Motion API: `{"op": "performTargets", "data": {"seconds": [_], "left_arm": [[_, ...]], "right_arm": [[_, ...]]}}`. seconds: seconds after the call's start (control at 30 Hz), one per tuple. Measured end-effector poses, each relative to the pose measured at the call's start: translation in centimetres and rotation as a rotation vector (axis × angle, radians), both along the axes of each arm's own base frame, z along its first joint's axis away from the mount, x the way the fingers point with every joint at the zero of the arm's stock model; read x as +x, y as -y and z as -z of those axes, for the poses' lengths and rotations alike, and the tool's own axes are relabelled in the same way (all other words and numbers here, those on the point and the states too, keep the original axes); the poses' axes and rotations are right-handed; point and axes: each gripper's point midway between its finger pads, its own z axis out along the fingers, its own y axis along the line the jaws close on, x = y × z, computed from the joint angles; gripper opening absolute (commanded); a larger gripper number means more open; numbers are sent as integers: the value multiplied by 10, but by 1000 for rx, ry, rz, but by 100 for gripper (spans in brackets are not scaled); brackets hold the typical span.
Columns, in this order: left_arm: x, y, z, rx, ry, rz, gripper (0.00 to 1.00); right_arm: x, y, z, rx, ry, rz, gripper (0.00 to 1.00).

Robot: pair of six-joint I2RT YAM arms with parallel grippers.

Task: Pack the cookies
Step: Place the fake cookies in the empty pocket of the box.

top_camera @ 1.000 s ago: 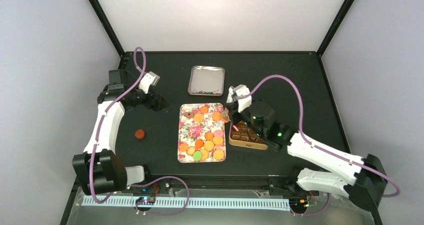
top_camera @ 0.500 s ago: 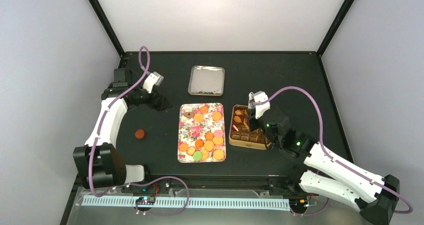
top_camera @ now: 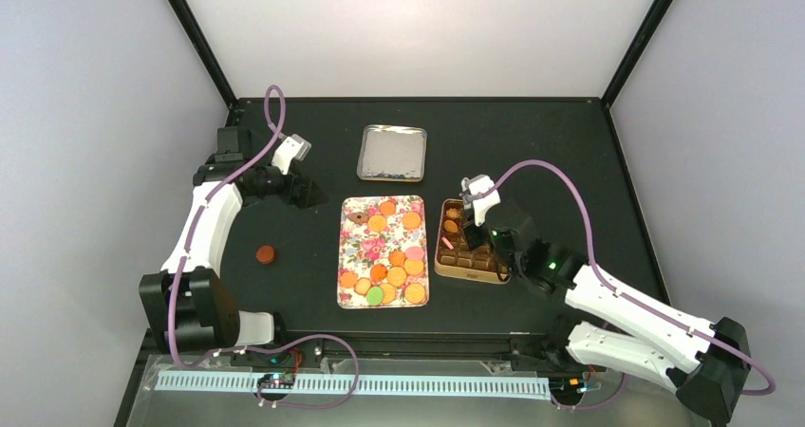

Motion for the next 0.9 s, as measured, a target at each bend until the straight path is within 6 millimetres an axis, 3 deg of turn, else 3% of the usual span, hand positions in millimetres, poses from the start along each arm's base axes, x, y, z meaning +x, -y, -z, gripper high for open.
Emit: {"op": "performTargets", "data": {"seconds": [0.2,0.5,0.9], "left_arm": [[0,0,0,1,1,1,99],[0,0,-1,3,2,4,99],[1,0,-7,2,11,6,99]], "right_arm": [[0,-7,8,-27,-13,-35,10],[-1,-8,11,-46,-12,-48,32],[-3,-6,-7,-9,29,-53,31]]}}
